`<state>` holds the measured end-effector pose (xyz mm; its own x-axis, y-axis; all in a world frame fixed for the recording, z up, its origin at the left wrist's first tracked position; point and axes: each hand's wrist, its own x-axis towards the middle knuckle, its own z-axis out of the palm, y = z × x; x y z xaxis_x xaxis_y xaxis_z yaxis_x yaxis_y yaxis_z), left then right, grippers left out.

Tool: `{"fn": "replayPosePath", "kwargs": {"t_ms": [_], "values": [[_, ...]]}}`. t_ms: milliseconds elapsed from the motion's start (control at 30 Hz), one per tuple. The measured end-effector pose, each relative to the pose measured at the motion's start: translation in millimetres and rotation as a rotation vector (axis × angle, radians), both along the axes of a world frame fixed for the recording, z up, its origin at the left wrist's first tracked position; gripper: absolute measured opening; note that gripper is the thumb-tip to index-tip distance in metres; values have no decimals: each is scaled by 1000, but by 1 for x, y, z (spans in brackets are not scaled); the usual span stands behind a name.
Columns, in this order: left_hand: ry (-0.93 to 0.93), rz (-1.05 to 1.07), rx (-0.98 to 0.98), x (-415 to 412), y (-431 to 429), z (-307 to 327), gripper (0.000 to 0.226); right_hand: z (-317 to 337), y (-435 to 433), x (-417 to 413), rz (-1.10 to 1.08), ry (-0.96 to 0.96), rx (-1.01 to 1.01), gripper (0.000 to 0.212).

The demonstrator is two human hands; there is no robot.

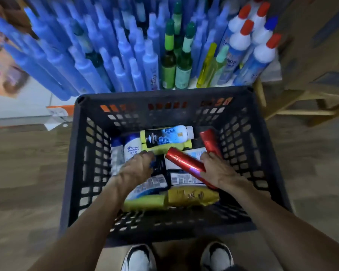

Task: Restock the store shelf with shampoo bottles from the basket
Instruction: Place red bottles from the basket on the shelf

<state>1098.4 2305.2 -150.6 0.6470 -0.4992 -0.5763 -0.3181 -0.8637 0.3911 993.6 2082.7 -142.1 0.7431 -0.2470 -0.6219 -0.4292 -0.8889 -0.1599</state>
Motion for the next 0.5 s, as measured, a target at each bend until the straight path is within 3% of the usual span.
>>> {"fn": "replayPosePath", "kwargs": {"t_ms": [200, 367, 500], "values": [[-140, -307, -223, 19, -66, -38, 45, -46, -26, 32, -40, -252, -106, 43], [-243, -499, 43, -9, -95, -39, 55, -40, -27, 32, -172, -322, -338, 47], [-255, -462, 128, -12, -86, -49, 61, -38, -19, 32, -380, -220, -303, 59]]}}
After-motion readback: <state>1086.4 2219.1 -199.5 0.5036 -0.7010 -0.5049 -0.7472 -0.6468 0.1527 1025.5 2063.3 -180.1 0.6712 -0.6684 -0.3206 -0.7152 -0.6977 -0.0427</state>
